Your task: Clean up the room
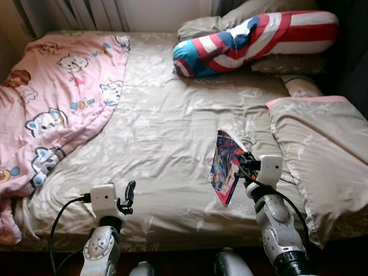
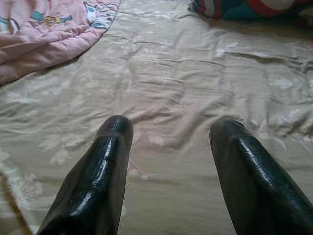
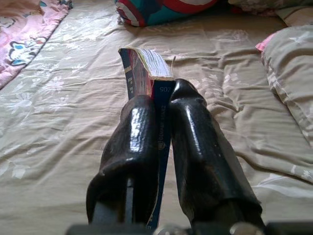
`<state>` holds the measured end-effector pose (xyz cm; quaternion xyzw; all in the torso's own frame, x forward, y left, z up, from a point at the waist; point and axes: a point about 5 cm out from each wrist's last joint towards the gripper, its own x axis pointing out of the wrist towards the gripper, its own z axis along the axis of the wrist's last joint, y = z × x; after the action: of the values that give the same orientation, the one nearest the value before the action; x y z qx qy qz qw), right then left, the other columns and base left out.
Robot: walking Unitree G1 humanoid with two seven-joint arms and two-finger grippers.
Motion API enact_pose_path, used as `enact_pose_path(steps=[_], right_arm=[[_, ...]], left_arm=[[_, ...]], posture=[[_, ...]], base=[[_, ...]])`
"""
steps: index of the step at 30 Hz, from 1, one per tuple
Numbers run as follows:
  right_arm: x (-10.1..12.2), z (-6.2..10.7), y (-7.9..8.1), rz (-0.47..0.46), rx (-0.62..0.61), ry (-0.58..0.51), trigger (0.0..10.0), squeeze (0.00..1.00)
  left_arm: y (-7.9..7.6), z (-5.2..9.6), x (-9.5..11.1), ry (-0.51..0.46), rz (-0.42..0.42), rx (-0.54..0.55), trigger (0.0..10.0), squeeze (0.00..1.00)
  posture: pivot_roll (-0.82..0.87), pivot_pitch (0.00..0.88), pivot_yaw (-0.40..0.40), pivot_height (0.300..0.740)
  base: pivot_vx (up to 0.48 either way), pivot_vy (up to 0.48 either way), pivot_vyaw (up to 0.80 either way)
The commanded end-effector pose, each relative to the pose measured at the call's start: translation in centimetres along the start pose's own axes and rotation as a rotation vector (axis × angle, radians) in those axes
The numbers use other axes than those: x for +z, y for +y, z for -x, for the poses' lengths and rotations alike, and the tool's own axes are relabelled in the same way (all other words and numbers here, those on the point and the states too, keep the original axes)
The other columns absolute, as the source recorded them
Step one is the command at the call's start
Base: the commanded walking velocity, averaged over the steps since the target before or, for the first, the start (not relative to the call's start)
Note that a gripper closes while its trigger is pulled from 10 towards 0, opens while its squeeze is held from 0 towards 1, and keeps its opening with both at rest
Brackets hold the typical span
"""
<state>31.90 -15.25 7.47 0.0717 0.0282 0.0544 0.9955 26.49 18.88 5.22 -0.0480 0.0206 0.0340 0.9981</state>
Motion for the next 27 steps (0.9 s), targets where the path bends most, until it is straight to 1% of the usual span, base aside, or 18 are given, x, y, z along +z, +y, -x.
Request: enact_pose_path(steps=[1,4,16,19,27], right_arm=[[0.58,-0.13,-0.18,-0.003,-0.012,-0.038,10.0,0.0],[0.74,-0.1,-0.22,-0.014,-0.014,-0.056,10.0,0.0],[0.54,-0.14,-0.25,-0.006,-0.02,-0.04,10.0,0.0],[0.54,-0.18,-0.2,0.003,-0.017,-0.039,10.0,0.0],[0.69,-0.11,-0.12,-0.002,-0.012,-0.063,10.0,0.0]], left_arm=[[0.14,0.2,-0.08,0.007,-0.001,0.002,10.0,0.0],[0.16,0.18,-0.04,0.007,-0.001,0.003,10.0,0.0],[0.24,0.15,0.01,0.007,-0.003,0.006,10.0,0.0],[0.26,0.13,0.02,0.007,-0.004,0.006,10.0,0.0],[0.32,0.15,0.04,0.008,-0.003,0.007,10.0,0.0]], posture=[[-0.01,0.16,0.005,0.661],[-0.01,0.16,0.006,0.661],[-0.01,0.16,0.007,0.661],[-0.01,0.16,0.008,0.64],[-0.01,0.162,0.009,0.64]], base=[[0.0,0.0,0.0],[0.0,0.0,0.0],[0.0,0.0,0.0],[0.0,0.0,0.0],[0.0,0.0,0.0]])
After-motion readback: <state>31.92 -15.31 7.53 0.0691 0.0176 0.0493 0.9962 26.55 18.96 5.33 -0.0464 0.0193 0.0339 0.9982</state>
